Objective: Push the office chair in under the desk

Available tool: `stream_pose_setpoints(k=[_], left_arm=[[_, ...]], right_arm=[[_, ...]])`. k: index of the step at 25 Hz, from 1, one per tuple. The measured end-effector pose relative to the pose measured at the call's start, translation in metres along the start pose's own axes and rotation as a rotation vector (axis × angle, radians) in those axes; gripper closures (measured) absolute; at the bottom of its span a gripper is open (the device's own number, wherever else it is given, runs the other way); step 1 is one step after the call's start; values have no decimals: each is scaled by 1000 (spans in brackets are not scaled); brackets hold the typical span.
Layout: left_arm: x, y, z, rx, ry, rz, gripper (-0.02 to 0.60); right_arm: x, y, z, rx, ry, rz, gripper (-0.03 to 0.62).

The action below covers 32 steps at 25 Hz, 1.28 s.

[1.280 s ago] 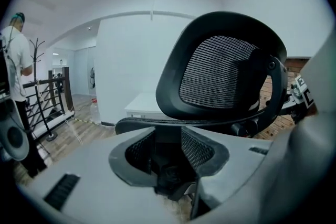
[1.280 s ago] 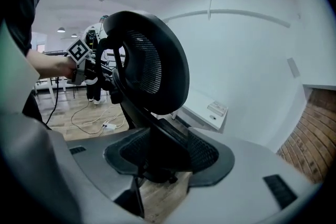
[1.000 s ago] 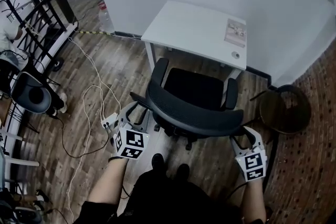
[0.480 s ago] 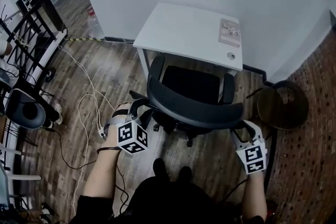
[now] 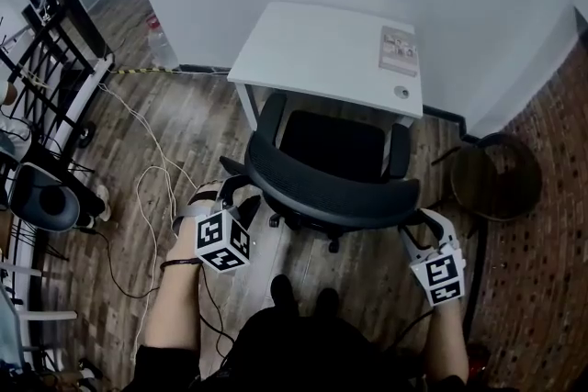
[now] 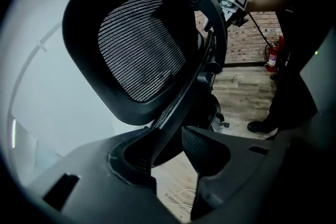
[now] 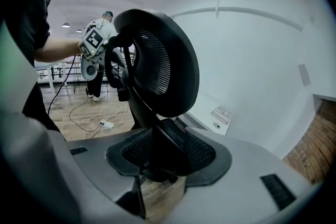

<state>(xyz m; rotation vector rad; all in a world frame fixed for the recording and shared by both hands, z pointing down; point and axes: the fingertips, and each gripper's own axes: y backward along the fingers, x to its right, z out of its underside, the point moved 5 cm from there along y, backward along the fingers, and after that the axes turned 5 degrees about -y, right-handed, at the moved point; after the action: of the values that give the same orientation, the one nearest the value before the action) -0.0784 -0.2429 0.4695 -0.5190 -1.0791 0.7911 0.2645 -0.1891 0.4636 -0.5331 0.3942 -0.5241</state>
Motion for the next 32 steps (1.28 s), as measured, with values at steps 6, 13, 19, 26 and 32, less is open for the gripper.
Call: stream_pose_setpoints(k=[6,13,19,26,32], left_arm=[[90,-12,-10,-10,-20,214,566],[60,10,-4,-10,49,-16,462],[11,30,-6,30,20,-98,431],[-10,9,-6,21,-135,36,394],[-10,-20,8,-21,-272,195,387]], right_arm=[[1,9,3,32,-19,10,422],[-17,9,-10,42,43,-89,408],[-52,-8,-33,12,205,-167,408],[-58,-18,-38,-27,212,-151,424],[-57,-19,-41,-33,201,-154,485]])
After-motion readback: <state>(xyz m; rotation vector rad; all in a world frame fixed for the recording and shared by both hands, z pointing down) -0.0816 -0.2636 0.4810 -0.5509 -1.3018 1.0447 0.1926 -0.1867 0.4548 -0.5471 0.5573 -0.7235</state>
